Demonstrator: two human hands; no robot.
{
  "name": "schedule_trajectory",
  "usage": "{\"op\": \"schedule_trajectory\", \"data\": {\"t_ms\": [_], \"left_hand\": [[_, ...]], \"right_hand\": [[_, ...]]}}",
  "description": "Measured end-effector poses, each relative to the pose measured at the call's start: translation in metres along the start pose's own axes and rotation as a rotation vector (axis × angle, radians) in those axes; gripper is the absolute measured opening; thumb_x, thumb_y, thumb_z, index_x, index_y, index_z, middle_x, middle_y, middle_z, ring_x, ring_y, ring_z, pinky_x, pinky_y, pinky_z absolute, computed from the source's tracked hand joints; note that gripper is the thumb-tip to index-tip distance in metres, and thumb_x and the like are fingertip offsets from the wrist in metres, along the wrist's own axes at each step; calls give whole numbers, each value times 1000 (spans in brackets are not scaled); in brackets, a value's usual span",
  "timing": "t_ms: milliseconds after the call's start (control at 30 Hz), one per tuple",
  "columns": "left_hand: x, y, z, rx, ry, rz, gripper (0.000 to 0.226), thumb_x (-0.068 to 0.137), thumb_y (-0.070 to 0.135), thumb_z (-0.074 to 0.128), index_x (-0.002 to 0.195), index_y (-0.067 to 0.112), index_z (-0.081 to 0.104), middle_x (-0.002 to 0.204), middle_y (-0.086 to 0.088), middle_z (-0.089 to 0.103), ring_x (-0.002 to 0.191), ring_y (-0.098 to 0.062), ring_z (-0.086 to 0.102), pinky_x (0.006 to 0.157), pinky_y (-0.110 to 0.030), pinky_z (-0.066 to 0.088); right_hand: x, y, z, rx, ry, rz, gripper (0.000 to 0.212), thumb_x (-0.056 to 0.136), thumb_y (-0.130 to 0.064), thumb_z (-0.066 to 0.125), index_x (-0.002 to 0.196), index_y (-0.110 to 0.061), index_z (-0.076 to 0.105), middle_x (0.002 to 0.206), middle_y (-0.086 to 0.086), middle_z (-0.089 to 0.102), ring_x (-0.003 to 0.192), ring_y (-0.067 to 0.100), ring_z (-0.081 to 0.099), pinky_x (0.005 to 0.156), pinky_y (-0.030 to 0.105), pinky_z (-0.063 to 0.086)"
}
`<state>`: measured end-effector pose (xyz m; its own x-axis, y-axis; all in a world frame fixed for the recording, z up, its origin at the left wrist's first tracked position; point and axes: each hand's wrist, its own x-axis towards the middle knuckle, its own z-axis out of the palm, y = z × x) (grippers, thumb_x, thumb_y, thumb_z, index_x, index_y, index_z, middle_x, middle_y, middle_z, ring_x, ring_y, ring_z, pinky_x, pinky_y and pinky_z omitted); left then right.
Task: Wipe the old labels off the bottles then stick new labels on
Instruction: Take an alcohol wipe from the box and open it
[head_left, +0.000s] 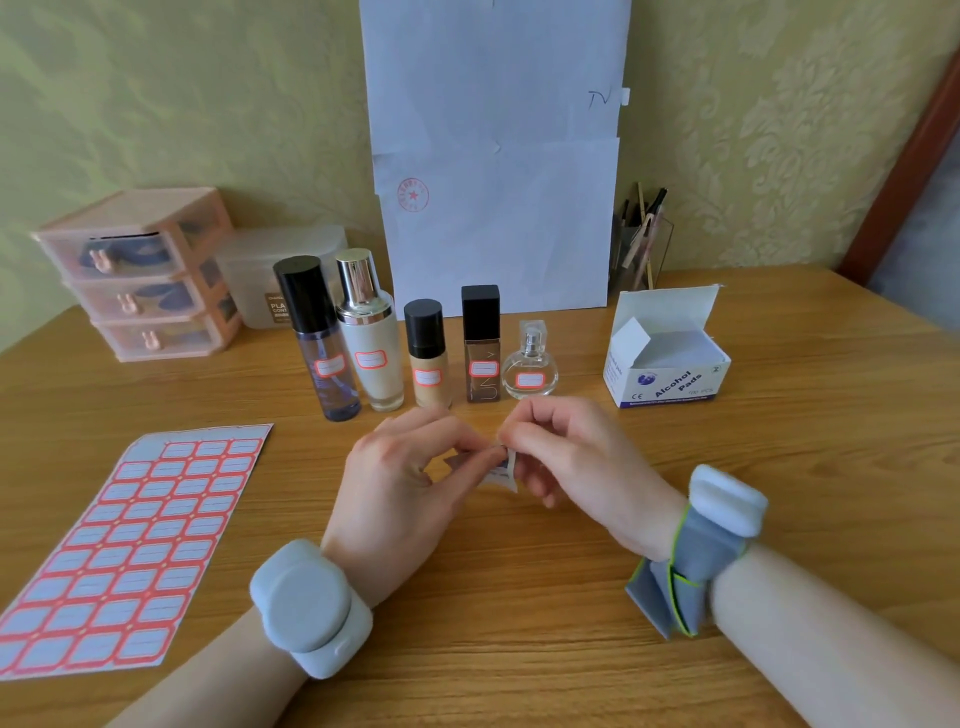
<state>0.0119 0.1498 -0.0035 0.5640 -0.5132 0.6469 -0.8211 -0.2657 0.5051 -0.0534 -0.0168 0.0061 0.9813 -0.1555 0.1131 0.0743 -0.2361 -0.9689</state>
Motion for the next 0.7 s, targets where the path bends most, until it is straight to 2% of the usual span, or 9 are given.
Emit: {"op": "schedule_trajectory", "data": {"t_ms": [67,200,267,367,533,700], "left_hand": [[1,0,1,-10,26,-21,10,83,19,81,77,13,75,74,3,67,70,-12,62,67,-32,51],[1,-2,1,-37,19,-91,8,82,19,79,84,12,76,78,3,70,75,-11,65,72,-27,51],[1,-3,1,-26,-27,-120,8,83,20,79,88,15,76,82,5,71,79,-12,66,75,-30,52],[0,-3,2,18,-80,-123,8,83,21,78,90,17,76,83,8,71,82,-13,66,78,-34,52],[0,-1,0,32,-109,-77,4,84,16,78,87,18,75,82,7,70,79,-16,65,71,-42,54],[-1,-1,0,24,-41,-26,6,83,14,81,82,15,76,79,5,70,66,-25,65,63,-42,54]], "right_hand": [[0,-1,1,60,1,33,23,95,-17,60,73,-18,68,60,-5,61,48,10,50,43,21,39],[-3,1,-3,-315,52,-209,17,96,-23,61,84,-20,72,65,-11,62,56,5,51,53,17,39],[-3,2,-3,-425,101,-282,16,95,-21,62,83,-20,73,60,-15,59,54,5,51,52,13,35],[-3,4,-1,-512,132,-330,15,91,-19,65,78,-21,72,56,-19,56,51,7,51,49,14,34],[-3,4,-2,-513,128,-312,20,87,-19,69,68,-26,66,55,-20,56,50,5,50,49,12,34],[0,0,3,-208,113,-89,28,88,-14,65,61,-21,65,50,-12,55,48,0,48,48,13,37]]}}
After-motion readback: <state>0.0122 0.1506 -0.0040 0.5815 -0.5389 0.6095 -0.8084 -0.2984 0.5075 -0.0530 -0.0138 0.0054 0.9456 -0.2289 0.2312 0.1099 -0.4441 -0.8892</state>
